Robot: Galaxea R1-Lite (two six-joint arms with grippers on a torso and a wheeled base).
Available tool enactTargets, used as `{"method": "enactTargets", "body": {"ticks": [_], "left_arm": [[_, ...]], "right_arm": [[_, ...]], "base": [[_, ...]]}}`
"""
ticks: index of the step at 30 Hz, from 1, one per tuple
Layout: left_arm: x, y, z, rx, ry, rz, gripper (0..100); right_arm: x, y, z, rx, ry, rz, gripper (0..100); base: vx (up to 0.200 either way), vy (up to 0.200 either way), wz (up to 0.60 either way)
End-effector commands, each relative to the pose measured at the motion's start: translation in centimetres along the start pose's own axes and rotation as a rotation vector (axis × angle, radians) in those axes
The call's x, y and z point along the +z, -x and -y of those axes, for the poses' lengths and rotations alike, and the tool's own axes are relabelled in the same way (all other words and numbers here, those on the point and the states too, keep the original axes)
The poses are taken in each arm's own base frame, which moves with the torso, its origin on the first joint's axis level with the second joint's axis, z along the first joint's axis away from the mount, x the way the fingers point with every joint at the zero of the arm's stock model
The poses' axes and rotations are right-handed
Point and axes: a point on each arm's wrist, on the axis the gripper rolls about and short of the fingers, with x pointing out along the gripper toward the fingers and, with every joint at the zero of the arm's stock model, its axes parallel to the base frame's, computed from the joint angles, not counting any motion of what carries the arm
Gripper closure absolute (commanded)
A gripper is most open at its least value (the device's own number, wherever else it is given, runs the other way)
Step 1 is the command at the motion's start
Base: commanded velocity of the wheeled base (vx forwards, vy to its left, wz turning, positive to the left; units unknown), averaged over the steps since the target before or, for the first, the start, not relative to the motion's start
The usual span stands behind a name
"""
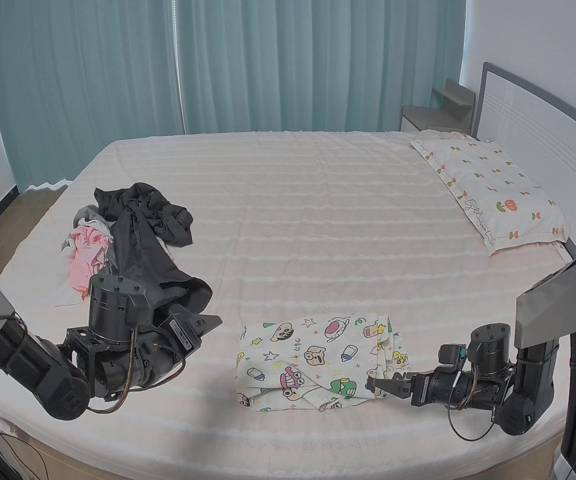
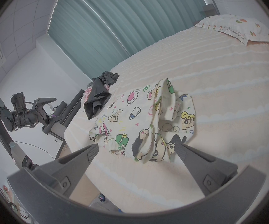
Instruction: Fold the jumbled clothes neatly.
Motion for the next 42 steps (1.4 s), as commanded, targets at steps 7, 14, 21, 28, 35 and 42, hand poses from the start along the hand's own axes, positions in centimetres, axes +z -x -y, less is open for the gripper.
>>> {"method": "enactTargets", "body": {"ticks": [7, 14, 21, 28, 35, 42], "left_arm": [[-0.6, 0.1, -0.2, 0.012, -0.01, -0.015, 0], [-0.7, 0.1, -0.2, 0.012, -0.012, -0.018, 0], [-0.7, 0.0, -0.2, 0.015, -0.012, -0.02, 0], [-0.8, -0.1, -0.3, 0.018, -0.013, -0.024, 0], [-0.8, -0.1, -0.3, 0.019, -0.013, -0.025, 0], [-0.8, -0.1, -0.4, 0.021, -0.013, -0.024, 0]], "right_arm": [[-0.6, -2.2, -1.7, 0.074, 0.056, -0.011, 0], [-0.9, -3.7, -1.7, 0.087, 0.066, -0.011, 0], [-1.2, -4.9, -1.2, 0.091, 0.064, -0.021, 0], [-1.3, -5.3, -0.9, 0.089, 0.054, -0.048, 0], [-1.6, -4.9, -0.6, 0.065, 0.046, -0.054, 0], [-2.0, -4.4, -0.6, 0.04, 0.045, -0.064, 0]], "base": [[0.0, 0.0, 0.0], [0.0, 0.0, 0.0], [0.0, 0.0, 0.0], [0.0, 0.0, 0.0], [0.0, 0.0, 0.0], [0.0, 0.0, 0.0]]}}
